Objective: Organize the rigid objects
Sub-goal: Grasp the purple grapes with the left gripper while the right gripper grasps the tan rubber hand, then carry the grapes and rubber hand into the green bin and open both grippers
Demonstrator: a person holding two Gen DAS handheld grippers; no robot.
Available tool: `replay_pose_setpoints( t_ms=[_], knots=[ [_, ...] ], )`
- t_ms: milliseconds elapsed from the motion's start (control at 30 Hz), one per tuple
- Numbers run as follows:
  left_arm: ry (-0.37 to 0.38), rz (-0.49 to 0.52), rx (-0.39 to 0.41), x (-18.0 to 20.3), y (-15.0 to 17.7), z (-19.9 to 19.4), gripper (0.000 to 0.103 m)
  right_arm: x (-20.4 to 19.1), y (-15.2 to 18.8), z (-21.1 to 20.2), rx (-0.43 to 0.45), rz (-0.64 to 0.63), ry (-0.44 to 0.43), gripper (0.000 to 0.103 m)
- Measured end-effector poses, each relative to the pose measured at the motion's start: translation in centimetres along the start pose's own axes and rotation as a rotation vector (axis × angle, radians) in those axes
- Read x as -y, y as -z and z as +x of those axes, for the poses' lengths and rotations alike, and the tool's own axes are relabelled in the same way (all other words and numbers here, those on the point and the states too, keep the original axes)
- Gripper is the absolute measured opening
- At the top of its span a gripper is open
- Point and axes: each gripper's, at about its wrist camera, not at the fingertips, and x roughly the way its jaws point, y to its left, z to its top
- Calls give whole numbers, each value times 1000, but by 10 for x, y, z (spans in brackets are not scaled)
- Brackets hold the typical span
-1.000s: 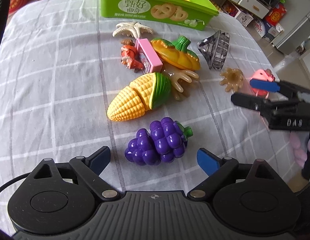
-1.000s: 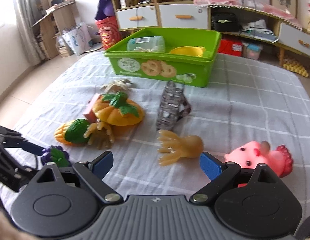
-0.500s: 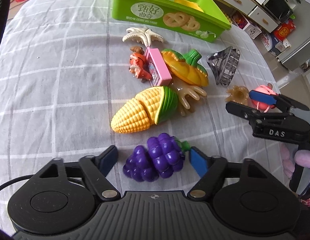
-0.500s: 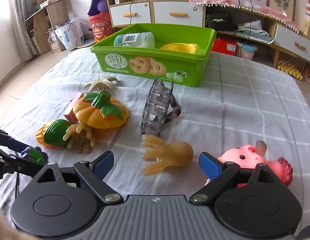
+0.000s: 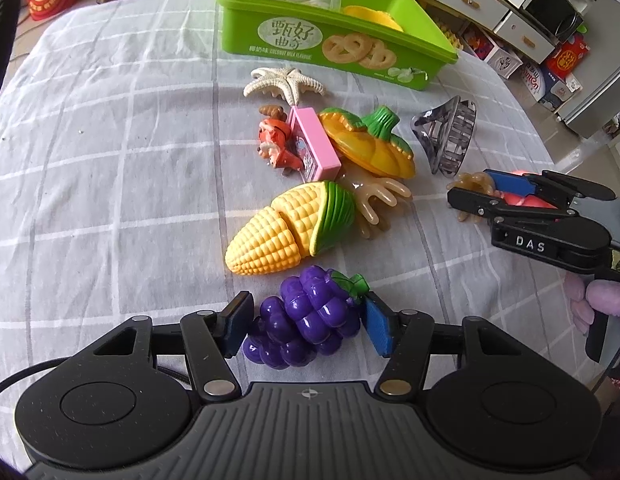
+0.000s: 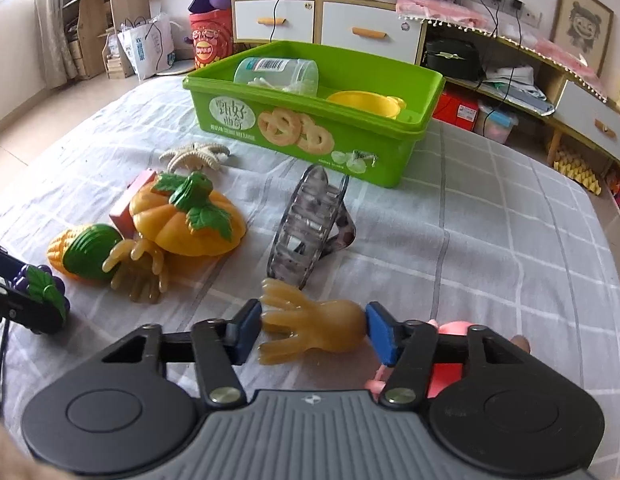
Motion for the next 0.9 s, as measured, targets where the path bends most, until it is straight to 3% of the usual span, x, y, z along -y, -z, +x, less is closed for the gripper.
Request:
replay_pose_setpoints(
  t_ms=[400,500,567,900],
  knots=[
    [4,-2,39,-1,-1,-10,63,8,-4,-11,19,76,-63,23],
    [9,-5,50,0,-2,-13,63,11,-6,-15,26,106,-84,15],
    [13,-5,59,0,-3,-16,63,13,-7,-17,32,125,-95,1],
    [23,-2,106,4,-10,-32,63,19,-12,-26,61,185,-120,0]
  ],
)
